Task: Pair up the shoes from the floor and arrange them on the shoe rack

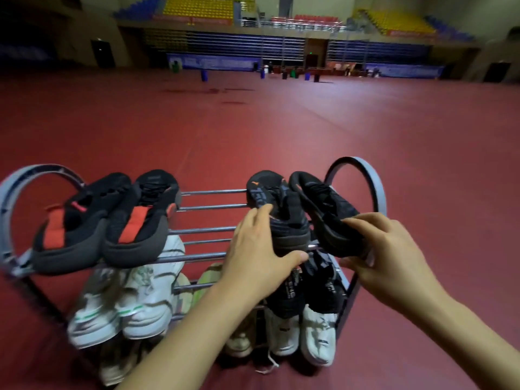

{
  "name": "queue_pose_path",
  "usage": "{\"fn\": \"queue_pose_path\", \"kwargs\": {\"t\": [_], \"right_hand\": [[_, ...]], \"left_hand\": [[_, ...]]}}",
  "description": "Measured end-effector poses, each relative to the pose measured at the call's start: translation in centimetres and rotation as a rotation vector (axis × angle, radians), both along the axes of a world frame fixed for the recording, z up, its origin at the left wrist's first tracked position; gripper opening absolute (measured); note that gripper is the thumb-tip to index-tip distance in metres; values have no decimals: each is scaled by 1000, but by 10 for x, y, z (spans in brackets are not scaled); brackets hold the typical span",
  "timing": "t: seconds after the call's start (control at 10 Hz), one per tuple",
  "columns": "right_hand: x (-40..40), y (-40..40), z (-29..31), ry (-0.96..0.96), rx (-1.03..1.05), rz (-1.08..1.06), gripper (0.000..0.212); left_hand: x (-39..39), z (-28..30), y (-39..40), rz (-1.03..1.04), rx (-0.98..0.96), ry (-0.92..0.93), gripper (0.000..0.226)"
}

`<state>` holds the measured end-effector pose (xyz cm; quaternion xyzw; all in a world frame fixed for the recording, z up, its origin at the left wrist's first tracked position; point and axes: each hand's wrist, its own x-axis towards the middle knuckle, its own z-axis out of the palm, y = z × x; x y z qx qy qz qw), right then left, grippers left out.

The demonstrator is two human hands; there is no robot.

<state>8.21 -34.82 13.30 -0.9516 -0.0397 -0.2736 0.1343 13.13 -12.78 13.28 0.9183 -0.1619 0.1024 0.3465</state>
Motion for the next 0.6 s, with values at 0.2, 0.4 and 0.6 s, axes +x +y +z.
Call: {"fn": "queue_pose_path", "kwargs": {"t": [0.2, 0.4, 0.6], "right_hand": [[24, -12, -12, -15, 32, -6, 78], [31, -8, -23, -80, 24, 117, 56], [26, 4, -22, -94, 100, 40, 63]], "left_hand": [[-6, 2, 4, 4, 16, -6, 98], [-7, 4, 0, 24, -52, 23, 71], [-6, -2, 0, -3, -127, -12, 68]]}}
